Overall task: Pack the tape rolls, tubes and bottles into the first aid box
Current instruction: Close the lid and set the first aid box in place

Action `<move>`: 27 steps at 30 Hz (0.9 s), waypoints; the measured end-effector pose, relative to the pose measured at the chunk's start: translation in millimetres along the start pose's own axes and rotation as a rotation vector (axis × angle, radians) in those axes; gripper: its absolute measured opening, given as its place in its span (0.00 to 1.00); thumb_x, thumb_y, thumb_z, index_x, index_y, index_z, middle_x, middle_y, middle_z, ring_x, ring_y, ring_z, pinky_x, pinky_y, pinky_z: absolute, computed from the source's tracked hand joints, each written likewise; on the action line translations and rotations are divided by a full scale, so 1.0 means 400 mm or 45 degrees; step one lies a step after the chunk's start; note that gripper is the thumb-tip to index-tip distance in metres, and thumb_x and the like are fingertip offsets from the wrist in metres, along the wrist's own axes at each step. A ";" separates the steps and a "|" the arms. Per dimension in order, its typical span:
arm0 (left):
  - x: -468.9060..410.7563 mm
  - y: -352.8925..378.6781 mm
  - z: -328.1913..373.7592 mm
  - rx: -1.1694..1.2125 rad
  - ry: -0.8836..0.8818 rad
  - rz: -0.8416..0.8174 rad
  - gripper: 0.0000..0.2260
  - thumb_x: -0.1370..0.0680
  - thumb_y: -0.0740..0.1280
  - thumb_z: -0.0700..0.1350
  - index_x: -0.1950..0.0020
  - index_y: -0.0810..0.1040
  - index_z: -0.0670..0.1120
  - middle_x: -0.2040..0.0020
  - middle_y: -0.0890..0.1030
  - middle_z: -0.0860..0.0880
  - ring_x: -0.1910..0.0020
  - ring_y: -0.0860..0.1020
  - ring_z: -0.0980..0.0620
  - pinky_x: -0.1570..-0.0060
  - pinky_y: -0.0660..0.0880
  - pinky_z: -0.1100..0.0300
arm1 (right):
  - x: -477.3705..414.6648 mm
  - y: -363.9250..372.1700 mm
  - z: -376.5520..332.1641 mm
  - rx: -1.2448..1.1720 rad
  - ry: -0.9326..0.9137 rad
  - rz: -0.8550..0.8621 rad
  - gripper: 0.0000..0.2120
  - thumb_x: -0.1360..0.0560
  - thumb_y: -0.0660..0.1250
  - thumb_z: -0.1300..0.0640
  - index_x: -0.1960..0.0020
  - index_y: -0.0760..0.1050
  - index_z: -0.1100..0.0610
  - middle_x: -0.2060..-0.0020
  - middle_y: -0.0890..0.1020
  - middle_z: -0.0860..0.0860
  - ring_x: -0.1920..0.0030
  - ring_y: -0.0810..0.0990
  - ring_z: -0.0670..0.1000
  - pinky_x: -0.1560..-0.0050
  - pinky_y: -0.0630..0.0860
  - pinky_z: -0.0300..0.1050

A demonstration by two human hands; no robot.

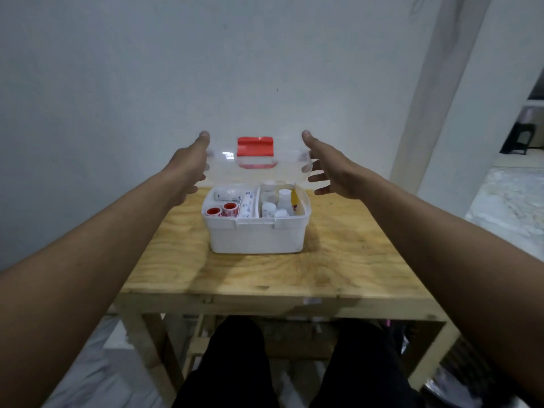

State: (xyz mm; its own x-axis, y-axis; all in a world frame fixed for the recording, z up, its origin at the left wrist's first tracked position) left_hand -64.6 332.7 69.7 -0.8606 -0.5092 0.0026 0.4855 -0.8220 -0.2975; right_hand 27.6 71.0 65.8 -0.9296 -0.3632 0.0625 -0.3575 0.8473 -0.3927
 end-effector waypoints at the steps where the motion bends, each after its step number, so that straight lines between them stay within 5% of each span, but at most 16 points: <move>1: 0.013 -0.002 -0.007 -0.016 0.011 -0.004 0.28 0.22 0.55 0.68 0.35 0.78 0.49 0.38 0.77 0.47 0.38 0.75 0.45 0.37 0.72 0.49 | 0.012 0.005 0.005 0.018 -0.005 -0.031 0.38 0.25 0.54 0.26 0.28 0.70 0.53 0.31 0.73 0.55 0.32 0.72 0.59 0.32 0.69 0.63; 5: 0.045 0.021 -0.030 -0.105 0.064 -0.066 0.28 0.23 0.60 0.65 0.35 0.78 0.46 0.36 0.77 0.44 0.37 0.75 0.43 0.33 0.70 0.50 | 0.050 0.042 0.010 0.190 -0.051 -0.085 0.36 0.24 0.60 0.31 0.25 0.69 0.54 0.26 0.69 0.53 0.28 0.69 0.57 0.33 0.69 0.59; 8: 0.091 0.045 -0.023 -0.316 0.220 -0.092 0.16 0.18 0.59 0.59 0.42 0.76 0.48 0.47 0.77 0.49 0.47 0.73 0.48 0.46 0.70 0.61 | 0.075 0.062 -0.008 0.526 -0.181 -0.050 0.32 0.23 0.62 0.35 0.28 0.73 0.56 0.27 0.72 0.53 0.30 0.72 0.55 0.40 0.69 0.48; 12: 0.134 0.071 -0.038 -0.599 0.419 -0.206 0.24 0.18 0.59 0.61 0.29 0.77 0.48 0.30 0.77 0.50 0.50 0.76 0.57 0.42 0.71 0.59 | 0.101 0.076 -0.012 0.788 -0.252 0.007 0.38 0.25 0.63 0.32 0.25 0.69 0.56 0.26 0.71 0.52 0.28 0.71 0.54 0.35 0.68 0.48; 15: 0.142 0.064 -0.047 -0.601 0.447 -0.213 0.26 0.19 0.61 0.60 0.25 0.73 0.48 0.27 0.74 0.50 0.45 0.74 0.58 0.44 0.65 0.62 | 0.116 0.092 -0.010 0.842 -0.262 0.034 0.40 0.26 0.63 0.30 0.23 0.67 0.54 0.25 0.70 0.52 0.27 0.70 0.54 0.34 0.68 0.48; 19: 0.143 0.041 -0.069 -0.694 0.418 -0.292 0.35 0.27 0.72 0.59 0.22 0.67 0.53 0.21 0.65 0.50 0.24 0.65 0.49 0.35 0.63 0.57 | 0.143 0.107 -0.013 0.887 -0.270 0.044 0.41 0.27 0.67 0.32 0.23 0.66 0.55 0.25 0.70 0.52 0.28 0.71 0.55 0.37 0.69 0.47; 24: 0.164 0.050 -0.089 -0.818 0.490 -0.264 0.40 0.27 0.75 0.56 0.19 0.59 0.57 0.18 0.54 0.46 0.23 0.62 0.47 0.33 0.61 0.59 | 0.156 0.138 -0.001 1.018 -0.308 0.064 0.47 0.30 0.71 0.33 0.21 0.59 0.56 0.25 0.68 0.56 0.29 0.70 0.57 0.36 0.69 0.49; 27: 0.161 0.052 -0.108 -0.884 0.527 -0.188 0.42 0.28 0.74 0.61 0.19 0.58 0.58 0.18 0.53 0.46 0.20 0.56 0.46 0.27 0.59 0.51 | 0.157 0.148 0.016 1.058 -0.315 0.081 0.50 0.32 0.73 0.34 0.20 0.56 0.54 0.26 0.66 0.57 0.34 0.74 0.56 0.39 0.72 0.49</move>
State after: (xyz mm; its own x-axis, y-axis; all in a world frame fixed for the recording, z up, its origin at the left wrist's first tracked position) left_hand -116.6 294.0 22.3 -0.9610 -0.1613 -0.2245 0.2744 -0.4589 -0.8451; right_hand -51.4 96.0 40.4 -0.8650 -0.4802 -0.1454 -0.0347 0.3464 -0.9375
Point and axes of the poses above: each hand's wrist, its own x-axis away from the middle knuckle, its own y-axis out of the palm, z = x × y, the point moved 6 cm from there along -x, towards the middle knuckle
